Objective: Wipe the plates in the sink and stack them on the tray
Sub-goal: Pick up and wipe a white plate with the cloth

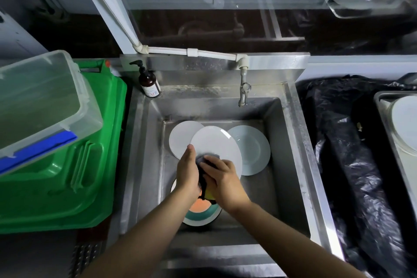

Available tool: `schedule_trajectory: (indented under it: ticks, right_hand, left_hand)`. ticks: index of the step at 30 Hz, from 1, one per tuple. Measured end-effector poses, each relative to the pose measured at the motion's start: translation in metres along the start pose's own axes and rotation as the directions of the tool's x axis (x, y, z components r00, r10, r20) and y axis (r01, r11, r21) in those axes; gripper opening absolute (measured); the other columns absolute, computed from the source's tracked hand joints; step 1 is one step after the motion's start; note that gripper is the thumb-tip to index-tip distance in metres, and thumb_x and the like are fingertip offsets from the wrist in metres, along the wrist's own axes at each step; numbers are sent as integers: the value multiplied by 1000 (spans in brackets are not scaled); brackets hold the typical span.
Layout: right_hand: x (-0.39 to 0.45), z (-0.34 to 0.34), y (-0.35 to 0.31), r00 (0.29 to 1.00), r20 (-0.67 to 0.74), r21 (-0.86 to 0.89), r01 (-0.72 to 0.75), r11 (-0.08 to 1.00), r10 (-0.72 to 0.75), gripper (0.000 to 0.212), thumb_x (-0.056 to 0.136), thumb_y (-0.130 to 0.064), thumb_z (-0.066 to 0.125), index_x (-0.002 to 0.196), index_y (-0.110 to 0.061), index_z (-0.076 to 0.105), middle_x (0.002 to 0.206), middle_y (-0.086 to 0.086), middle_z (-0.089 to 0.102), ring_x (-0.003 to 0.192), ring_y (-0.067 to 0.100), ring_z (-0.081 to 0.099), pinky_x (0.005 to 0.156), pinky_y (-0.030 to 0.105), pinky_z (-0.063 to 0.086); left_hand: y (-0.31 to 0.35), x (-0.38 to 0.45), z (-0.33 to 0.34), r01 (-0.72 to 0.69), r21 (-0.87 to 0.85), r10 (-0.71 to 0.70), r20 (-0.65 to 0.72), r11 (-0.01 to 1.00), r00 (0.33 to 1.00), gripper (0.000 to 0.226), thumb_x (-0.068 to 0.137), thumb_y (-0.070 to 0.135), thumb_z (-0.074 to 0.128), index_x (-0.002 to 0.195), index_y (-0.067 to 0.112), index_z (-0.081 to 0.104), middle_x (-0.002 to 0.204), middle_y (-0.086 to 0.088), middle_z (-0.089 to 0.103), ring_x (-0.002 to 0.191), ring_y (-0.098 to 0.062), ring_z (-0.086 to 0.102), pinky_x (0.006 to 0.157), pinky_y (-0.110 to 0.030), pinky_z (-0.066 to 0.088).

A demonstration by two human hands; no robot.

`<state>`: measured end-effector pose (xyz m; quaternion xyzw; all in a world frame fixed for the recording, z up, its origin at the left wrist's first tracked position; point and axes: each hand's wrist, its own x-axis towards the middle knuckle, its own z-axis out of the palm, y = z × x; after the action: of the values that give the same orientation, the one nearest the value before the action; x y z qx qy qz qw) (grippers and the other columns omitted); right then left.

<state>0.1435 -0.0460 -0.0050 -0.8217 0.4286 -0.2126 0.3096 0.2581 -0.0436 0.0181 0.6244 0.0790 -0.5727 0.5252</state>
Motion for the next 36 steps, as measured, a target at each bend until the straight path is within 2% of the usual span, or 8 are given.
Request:
schedule_trajectory:
  ticks: [6, 13, 16, 19, 23, 27, 33, 36]
  right_hand:
    - [53, -3, 1, 995, 3, -20, -104, 994, 104, 52, 94, -47, 32, 133, -32, 63, 141, -8, 55, 112, 30, 47, 99, 11, 24]
    - [-18, 17, 9, 998, 52, -41, 23, 999, -21, 32, 97, -29, 52, 124, -27, 69, 135, -5, 61, 100, 34, 55, 96, 27, 42]
    - [-15, 18, 19, 995, 100, -77, 28, 997, -20, 31, 95, -24, 58, 124, -27, 69, 138, -4, 59, 104, 36, 54, 96, 35, 48]
    - [18, 12, 20, 999, -15, -132, -45, 990, 43, 31, 93, -19, 61, 122, -25, 70, 134, -1, 62, 100, 37, 52, 91, 37, 50]
    - [45, 5, 18, 996, -79, -198, -48, 979, 33, 33, 99, -25, 49, 127, -29, 66, 135, -7, 59, 100, 32, 48, 92, 38, 47]
    - [13, 6, 9, 982, -146, -282, 75, 956, -120, 33, 94, -16, 57, 125, -15, 67, 135, 5, 60, 106, 29, 48, 94, 37, 44]
    - [-20, 8, 23, 971, 27, -332, 232, 914, -236, 55, 87, -17, 73, 139, -20, 56, 153, 3, 45, 132, 38, 48, 105, 48, 45]
    - [9, 4, 30, 982, -19, -305, 174, 936, -188, 40, 98, -18, 53, 138, -21, 58, 152, 4, 47, 133, 40, 48, 105, 50, 44]
  left_hand:
    - [-18, 8, -2, -9, -176, 23, 73, 984, 997, 55, 99, 55, 51, 134, 15, 65, 132, -14, 68, 123, -35, 64, 114, -53, 42]
    - [0, 29, -13, 23, -56, -24, -13, 998, 1000, 74, 96, 63, 50, 119, -5, 67, 105, -32, 72, 91, -44, 74, 68, -40, 62]
    - [-6, 28, -20, 48, -45, -49, -17, 998, 999, 73, 95, 63, 50, 123, -2, 66, 109, -27, 74, 99, -41, 73, 85, -46, 60]
    - [-19, 25, -26, 42, -22, -42, 2, 999, 999, 63, 92, 64, 52, 121, 12, 71, 114, -15, 76, 109, -35, 71, 104, -54, 51]
    - [-27, 13, -24, -6, 10, 6, -5, 1000, 1000, 45, 103, 50, 48, 124, 17, 70, 115, -7, 76, 112, -28, 69, 106, -50, 50]
    - [-10, 20, -22, 0, -81, 3, 38, 997, 999, 62, 96, 59, 54, 132, 9, 65, 121, -18, 73, 115, -37, 68, 107, -53, 49]
    - [-7, 24, -31, 101, -85, -98, 45, 991, 994, 67, 93, 66, 53, 125, 9, 67, 117, -23, 73, 110, -42, 69, 100, -56, 52]
    - [-20, 19, -31, 54, -54, -51, 55, 997, 997, 55, 102, 56, 46, 128, 13, 66, 123, -18, 72, 113, -35, 68, 100, -48, 51]
